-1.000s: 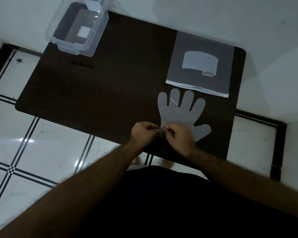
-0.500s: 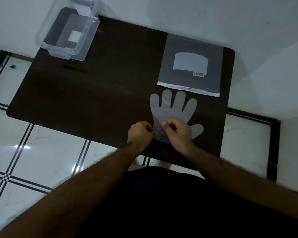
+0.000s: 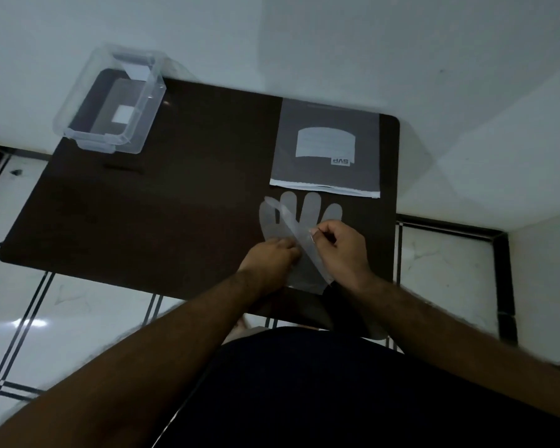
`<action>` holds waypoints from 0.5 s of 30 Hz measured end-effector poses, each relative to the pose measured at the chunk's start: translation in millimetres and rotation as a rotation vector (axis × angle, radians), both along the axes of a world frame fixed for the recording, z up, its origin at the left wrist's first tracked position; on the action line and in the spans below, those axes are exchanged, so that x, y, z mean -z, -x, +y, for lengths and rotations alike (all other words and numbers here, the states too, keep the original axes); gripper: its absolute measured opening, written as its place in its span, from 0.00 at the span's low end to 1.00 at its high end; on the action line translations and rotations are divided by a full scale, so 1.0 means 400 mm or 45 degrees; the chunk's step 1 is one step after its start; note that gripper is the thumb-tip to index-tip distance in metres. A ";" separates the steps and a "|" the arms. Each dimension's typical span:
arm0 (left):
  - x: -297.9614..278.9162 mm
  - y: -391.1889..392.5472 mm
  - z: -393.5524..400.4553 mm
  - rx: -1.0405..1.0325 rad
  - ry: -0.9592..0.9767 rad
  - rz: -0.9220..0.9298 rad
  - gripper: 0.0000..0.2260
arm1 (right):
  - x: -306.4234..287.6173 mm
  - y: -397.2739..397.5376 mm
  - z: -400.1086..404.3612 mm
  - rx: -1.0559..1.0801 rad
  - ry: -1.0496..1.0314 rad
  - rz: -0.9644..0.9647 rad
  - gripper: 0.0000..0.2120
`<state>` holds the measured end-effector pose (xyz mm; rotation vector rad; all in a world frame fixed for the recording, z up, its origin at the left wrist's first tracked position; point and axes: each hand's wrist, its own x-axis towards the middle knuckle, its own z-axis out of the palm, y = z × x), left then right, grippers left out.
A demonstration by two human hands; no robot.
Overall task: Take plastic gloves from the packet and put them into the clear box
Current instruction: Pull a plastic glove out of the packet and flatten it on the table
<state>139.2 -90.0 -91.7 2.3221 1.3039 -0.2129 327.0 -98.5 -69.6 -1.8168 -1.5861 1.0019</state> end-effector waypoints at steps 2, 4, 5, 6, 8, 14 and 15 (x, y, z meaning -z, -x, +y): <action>-0.004 -0.011 0.013 0.051 -0.002 0.040 0.23 | -0.007 -0.016 0.003 -0.018 -0.013 -0.037 0.02; -0.010 -0.024 0.029 0.097 0.019 0.097 0.22 | -0.015 -0.032 0.007 -0.022 -0.055 -0.045 0.02; -0.012 -0.030 0.037 0.123 0.032 0.133 0.21 | -0.022 -0.039 0.010 -0.017 -0.076 -0.043 0.02; -0.014 -0.035 0.043 0.150 0.039 0.170 0.20 | -0.031 -0.047 0.014 -0.012 -0.095 -0.041 0.02; -0.010 -0.039 0.053 0.189 0.042 0.222 0.18 | -0.048 -0.062 0.021 0.001 -0.127 -0.047 0.03; -0.006 -0.053 0.077 0.197 0.103 0.276 0.13 | -0.111 -0.095 0.062 -0.043 -0.213 -0.160 0.05; -0.007 -0.057 0.082 0.200 0.119 0.289 0.12 | -0.125 -0.100 0.072 -0.053 -0.240 -0.176 0.06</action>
